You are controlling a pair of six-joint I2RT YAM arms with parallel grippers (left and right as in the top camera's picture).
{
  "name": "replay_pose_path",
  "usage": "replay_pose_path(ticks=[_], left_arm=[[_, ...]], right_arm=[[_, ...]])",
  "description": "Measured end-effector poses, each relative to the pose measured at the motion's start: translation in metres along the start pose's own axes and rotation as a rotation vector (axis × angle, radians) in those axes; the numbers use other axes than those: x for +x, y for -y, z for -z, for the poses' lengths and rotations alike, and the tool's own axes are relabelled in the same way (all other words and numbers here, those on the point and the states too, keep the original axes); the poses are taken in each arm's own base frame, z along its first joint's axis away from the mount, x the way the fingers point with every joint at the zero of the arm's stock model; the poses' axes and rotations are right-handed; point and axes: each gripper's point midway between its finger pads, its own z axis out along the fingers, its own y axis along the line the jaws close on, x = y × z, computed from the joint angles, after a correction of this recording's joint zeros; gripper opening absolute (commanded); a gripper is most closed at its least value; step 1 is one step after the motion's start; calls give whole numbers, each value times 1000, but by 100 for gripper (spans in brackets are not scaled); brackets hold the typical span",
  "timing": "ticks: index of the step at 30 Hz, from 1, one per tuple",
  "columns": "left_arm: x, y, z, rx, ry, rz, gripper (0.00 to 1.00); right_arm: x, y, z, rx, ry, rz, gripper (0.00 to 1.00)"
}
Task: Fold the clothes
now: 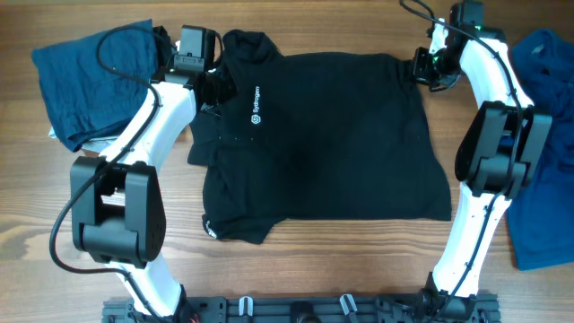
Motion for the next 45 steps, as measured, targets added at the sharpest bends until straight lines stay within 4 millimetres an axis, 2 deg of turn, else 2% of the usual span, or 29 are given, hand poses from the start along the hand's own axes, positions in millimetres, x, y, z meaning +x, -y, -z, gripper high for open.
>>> replay_pose_path(ticks=[4,11,14,15,16,17,18,19,20,23,24,25,26,28,29,30,31,32,35,39,40,42,43,45], left_arm=[[-1,-3,0,-18,6,0,10],[-2,-7,0,-40,13,0,10],[-2,-7,0,-41,14,0,10],[-2,-7,0,-41,13,0,10],[-2,-7,0,-41,13,0,10],[-2,-7,0,-41,13,0,10],[-1,-8,0,-41,12,1,10],[-1,-8,0,-42,12,1,10],[-2,-7,0,-41,13,0,11],[-6,-5,0,-30,30,0,12],[-7,-4,0,-26,37,-1,9],[-9,-3,0,-21,45,-1,4],[-13,0,0,-12,58,-1,4],[-20,4,1,6,87,-9,4],[-25,8,1,21,110,-11,4],[-30,11,2,34,130,-12,4],[-36,15,3,52,155,-14,4],[-41,20,4,70,177,-16,4],[-53,34,3,137,226,-25,4],[-43,41,-19,163,191,-38,4],[-35,40,-40,163,173,-43,4],[-32,40,-60,173,172,-47,4],[-32,39,-68,177,180,-47,4],[-36,41,-78,194,206,-50,4]], right_arm=[[-19,1,1,12,76,33,4],[-26,35,5,214,108,27,4],[-26,48,9,292,110,23,8],[-26,52,10,315,111,22,11],[-26,56,11,339,112,23,20],[-27,59,12,359,115,24,45],[-28,64,14,385,120,20,57],[-29,68,16,405,126,18,67],[-32,73,18,423,139,14,70],[-38,87,23,450,162,4,71],[-38,89,24,447,159,15,68],[-38,88,25,433,157,29,62],[-39,86,26,410,157,44,54],[-44,73,33,344,174,76,29],[-49,61,40,295,193,96,26],[-53,51,48,252,212,108,36],[-56,43,55,219,230,113,50],[-60,36,60,192,246,115,55],[-60,26,62,141,251,115,54],[-48,23,59,116,200,102,53],[-46,23,58,112,193,93,52],[-44,21,58,100,185,73,55],[-43,19,57,89,184,66,58],[-43,16,57,73,182,59,58]])
